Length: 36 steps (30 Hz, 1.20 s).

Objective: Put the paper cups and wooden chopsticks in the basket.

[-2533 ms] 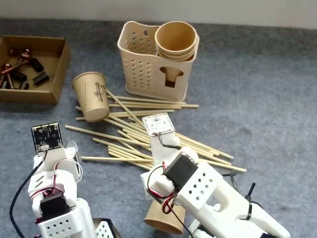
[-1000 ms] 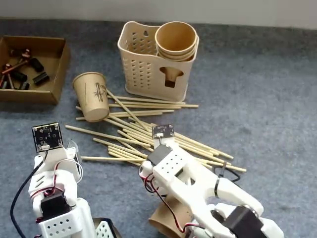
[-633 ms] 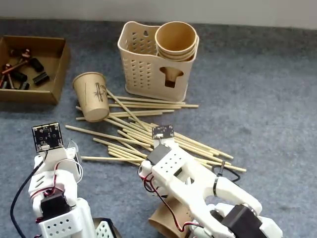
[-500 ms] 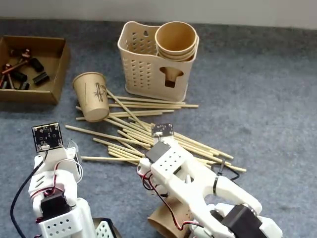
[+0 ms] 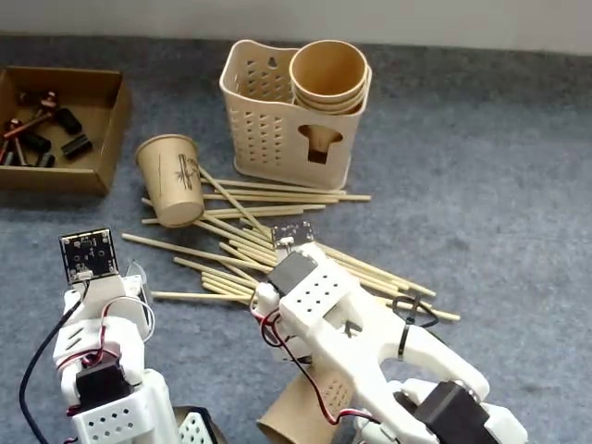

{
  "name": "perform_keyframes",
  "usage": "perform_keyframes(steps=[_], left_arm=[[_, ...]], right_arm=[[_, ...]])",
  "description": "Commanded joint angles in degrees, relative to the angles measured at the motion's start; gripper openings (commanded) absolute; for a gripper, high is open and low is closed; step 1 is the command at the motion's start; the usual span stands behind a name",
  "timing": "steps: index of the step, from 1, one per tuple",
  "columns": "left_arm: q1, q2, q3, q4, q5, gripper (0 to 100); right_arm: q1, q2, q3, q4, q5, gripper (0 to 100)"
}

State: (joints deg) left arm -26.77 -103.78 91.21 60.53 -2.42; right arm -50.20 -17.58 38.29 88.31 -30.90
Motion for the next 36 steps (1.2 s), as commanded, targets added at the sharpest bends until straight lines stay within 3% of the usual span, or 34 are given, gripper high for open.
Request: perform_keyframes(steps=[1, 4, 8, 18, 29, 36], left_arm=[[-0.48, -0.48, -0.22, -1.32, -0.53, 16], [-0.48, -0.48, -0.22, -1.32, -0.53, 16], [-0.48, -0.48, -0.22, -1.32, -0.53, 16], [-0.48, -0.48, -0.22, -1.32, -0.53, 16], [0.57, -0.04, -3.82, -0.53, -5.27, 18], [7.78, 0.13, -14.02, 11.43, -11.87, 20]], right_arm=[[2.95, -0.04, -1.36, 0.84, 2.73, 11.9], [4.97, -0.04, -4.09, 0.84, 4.48, 10.8], [6.99, -0.04, -8.22, 0.92, 7.65, 0.0], [10.59, -0.04, -20.53, 12.35, 15.03, 0.5], [16.75, -10.59, -23.69, 12.44, 25.05, 0.5], [23.78, -18.15, -17.45, 11.74, 31.03, 0.5]])
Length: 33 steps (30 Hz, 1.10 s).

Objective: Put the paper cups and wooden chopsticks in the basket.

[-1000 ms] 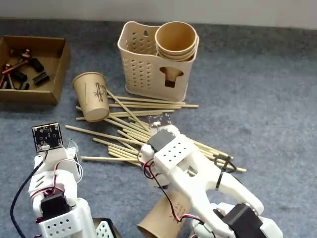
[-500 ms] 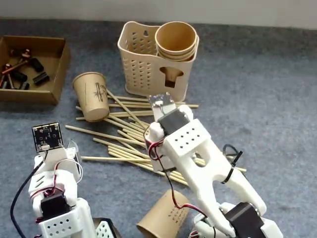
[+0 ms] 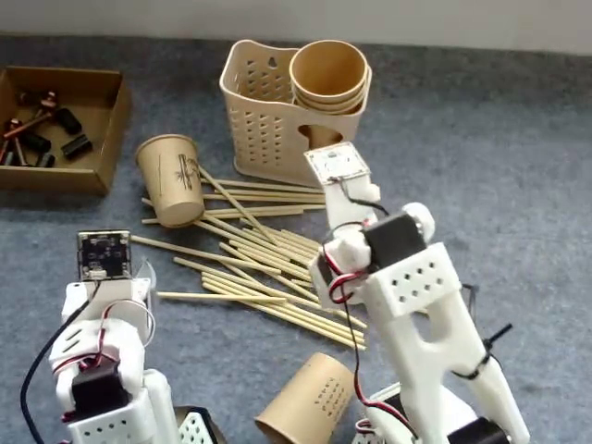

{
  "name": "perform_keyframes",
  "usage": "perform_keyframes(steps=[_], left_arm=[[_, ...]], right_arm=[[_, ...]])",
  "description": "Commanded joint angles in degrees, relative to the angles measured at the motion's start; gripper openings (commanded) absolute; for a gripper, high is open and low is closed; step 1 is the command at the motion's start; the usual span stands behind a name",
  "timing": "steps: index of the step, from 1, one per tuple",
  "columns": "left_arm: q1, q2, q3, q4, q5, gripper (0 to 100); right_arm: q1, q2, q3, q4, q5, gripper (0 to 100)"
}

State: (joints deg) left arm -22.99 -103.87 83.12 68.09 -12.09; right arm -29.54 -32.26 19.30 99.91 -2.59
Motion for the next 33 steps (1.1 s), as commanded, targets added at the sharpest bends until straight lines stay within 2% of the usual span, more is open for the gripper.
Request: perform_keyframes(steps=[1, 11, 19, 23, 30, 33], left_arm=[[4.88, 0.22, -7.25, 5.10, -2.73, 20], [11.65, 0.22, -13.23, 12.48, -9.93, 20], [15.16, 0.22, -13.14, 14.86, -14.24, 20], [17.10, 0.92, -13.58, 14.86, -14.24, 20], [20.62, 18.59, -22.37, 15.03, -14.24, 20], [23.52, 26.86, -27.56, 17.49, -15.74, 20]], right_arm=[[4.44, -4.53, 3.12, -0.66, 3.96, 0.5], [15.34, -18.86, 26.86, -21.32, 5.45, 0.5], [15.60, -27.47, 43.74, -34.95, 5.27, 0.5], [16.04, -30.46, 49.54, -41.63, -0.35, 0.5], [17.19, -36.35, 53.23, -44.26, -3.08, 0.7], [17.19, -38.64, 54.73, -44.26, -3.87, 0.7]])
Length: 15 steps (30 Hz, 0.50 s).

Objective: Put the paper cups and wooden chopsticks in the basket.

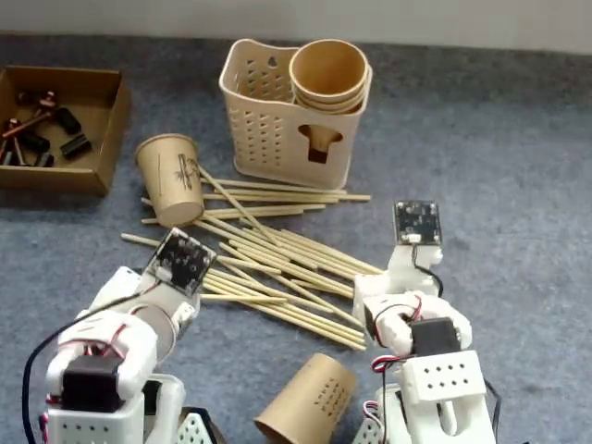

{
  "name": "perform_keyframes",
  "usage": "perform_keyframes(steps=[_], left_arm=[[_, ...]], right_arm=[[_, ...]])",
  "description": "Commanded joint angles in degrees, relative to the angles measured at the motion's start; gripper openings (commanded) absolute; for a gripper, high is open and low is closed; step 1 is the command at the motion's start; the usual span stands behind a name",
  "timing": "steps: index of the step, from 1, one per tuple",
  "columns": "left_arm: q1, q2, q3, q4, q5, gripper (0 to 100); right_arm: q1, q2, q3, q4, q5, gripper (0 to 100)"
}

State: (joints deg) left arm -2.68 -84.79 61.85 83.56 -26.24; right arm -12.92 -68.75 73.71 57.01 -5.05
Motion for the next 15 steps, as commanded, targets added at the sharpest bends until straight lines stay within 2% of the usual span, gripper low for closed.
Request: perform_keyframes(steps=[1, 11, 15], left_arm=[[4.53, 9.89, -8.04, 3.52, -2.81, 20], [13.23, 15.78, -19.56, 15.12, -9.14, 20], [13.58, 20.44, -20.00, 15.82, -11.52, 22]], right_arm=[[0.57, -2.95, 0.75, -1.36, -2.11, 0.7], [0.57, -11.03, 6.37, -4.18, -2.20, 0.7], [0.66, -13.14, 9.45, -7.16, -2.20, 0.7]])
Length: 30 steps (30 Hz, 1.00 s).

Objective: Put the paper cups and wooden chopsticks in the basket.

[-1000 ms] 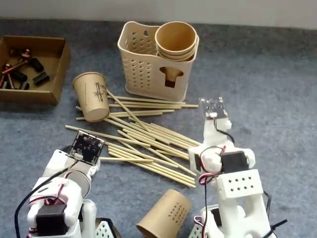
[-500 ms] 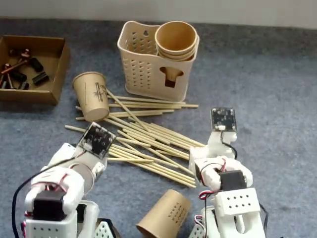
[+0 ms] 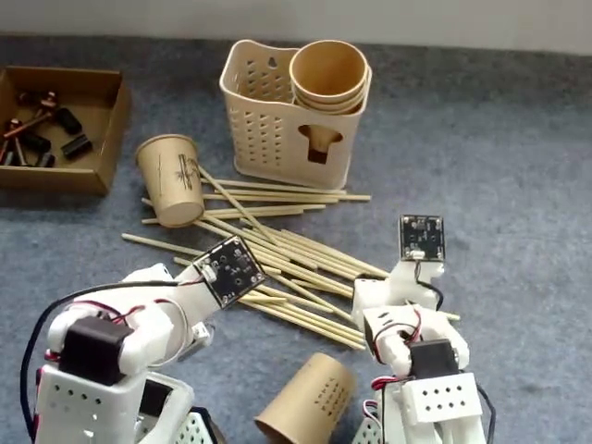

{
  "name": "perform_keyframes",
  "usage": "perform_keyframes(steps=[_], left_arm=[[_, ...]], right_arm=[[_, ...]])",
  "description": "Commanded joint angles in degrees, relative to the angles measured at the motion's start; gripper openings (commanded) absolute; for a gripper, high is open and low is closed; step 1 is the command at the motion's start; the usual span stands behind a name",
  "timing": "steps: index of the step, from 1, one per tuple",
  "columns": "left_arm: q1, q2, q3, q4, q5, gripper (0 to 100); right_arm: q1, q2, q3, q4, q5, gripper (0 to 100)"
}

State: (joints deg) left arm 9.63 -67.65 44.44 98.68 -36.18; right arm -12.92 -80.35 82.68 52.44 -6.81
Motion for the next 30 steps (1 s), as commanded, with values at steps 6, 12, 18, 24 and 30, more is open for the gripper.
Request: perform_keyframes(steps=[6, 12, 18, 24, 30], left_arm=[[1.54, 11.03, -2.68, 0.79, -4.48, 24], [1.63, 11.30, -2.59, 0.97, -6.86, 24], [1.63, 11.30, -2.42, 0.97, -6.51, 24], [1.71, 11.30, -2.24, 1.05, -6.77, 27], [1.27, 11.74, -5.05, 1.93, -9.67, 28]], right_arm=[[0.75, -2.68, 1.01, -2.68, -0.44, 0.7], [4.62, -2.68, 0.57, -2.77, -0.44, 0.7], [4.88, -2.77, 0.57, -2.77, -0.44, 0.7], [4.88, -2.77, 0.66, -2.77, -0.35, 0.7], [4.62, -2.77, 3.03, -6.73, -0.35, 0.7]])
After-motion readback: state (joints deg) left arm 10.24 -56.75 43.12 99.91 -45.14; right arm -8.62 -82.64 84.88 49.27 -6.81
